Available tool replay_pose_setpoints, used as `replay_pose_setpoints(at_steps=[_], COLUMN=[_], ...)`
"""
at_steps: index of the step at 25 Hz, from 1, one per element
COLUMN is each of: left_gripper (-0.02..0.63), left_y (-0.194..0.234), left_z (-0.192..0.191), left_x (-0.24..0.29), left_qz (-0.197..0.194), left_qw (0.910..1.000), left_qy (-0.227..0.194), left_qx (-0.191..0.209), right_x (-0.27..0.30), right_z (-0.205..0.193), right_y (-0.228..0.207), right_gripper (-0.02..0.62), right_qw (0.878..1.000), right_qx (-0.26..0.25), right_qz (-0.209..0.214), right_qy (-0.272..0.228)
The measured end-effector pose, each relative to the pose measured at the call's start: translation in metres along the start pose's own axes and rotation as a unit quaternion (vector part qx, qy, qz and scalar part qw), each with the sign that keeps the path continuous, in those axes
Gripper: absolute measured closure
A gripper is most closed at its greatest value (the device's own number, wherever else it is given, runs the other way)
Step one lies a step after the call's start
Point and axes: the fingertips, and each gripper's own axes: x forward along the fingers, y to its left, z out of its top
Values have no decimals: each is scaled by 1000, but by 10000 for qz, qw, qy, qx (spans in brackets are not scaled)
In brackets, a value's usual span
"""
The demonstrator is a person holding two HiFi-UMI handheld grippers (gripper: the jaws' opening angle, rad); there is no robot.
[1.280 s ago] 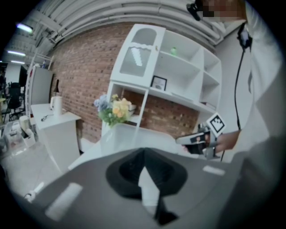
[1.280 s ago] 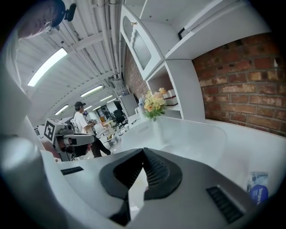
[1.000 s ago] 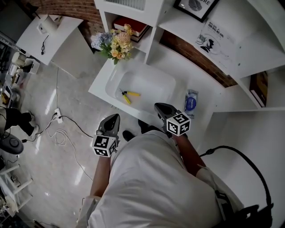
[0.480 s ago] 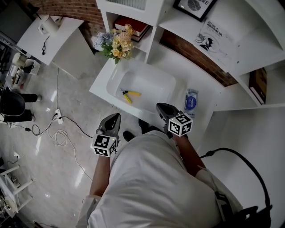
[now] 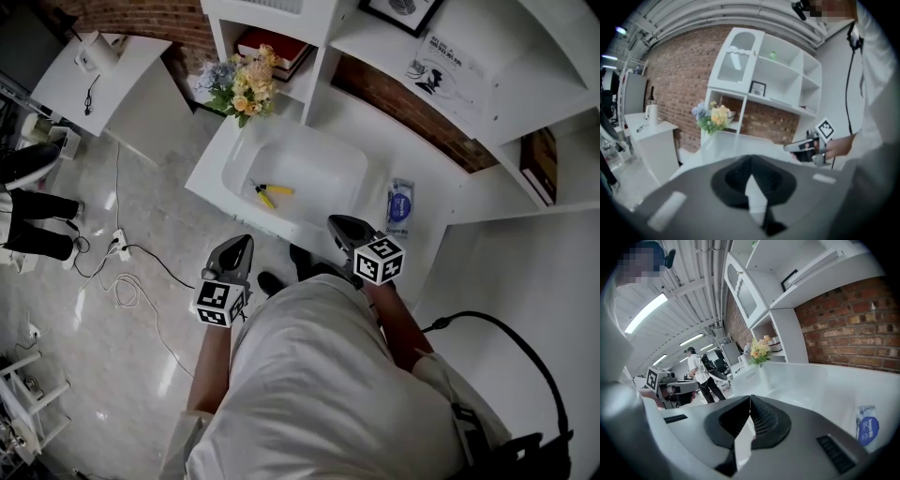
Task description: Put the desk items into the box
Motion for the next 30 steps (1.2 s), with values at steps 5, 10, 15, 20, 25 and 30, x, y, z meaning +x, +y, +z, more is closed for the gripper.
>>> replay_pose_setpoints(at_steps=[5, 10, 15, 20, 25, 30], left_gripper=[603, 603, 603, 603, 603, 603], left_y=[-6, -16, -36, -54, -72, -92], left_z=[-3, -13, -23, -25, -24, -25], left_x=[-8, -13, -11, -5, 6, 23], left_qz=[-139, -351, -505, -557, -481, -406], left_qw=[9999, 9993, 9985, 9984, 9988, 9991], left_qy=[16, 52, 108, 71, 91, 127], left_qx=[65, 148, 160, 77, 29, -7], right_x=[-8, -17, -29, -40, -51, -67], right_z=[-10, -21, -31, -33, -34, -39], right_y=[11, 20, 17, 7, -6, -31], right_gripper=[592, 592, 592, 592, 592, 592], right_qw=[9999, 9997, 9995, 9996, 9999, 9998], right_qx=[-4, -87, -55, -13, 7, 1], right_qz=[-100, -239, -293, -285, -162, -166], right_qy=[-18, -27, -38, -55, -28, 80])
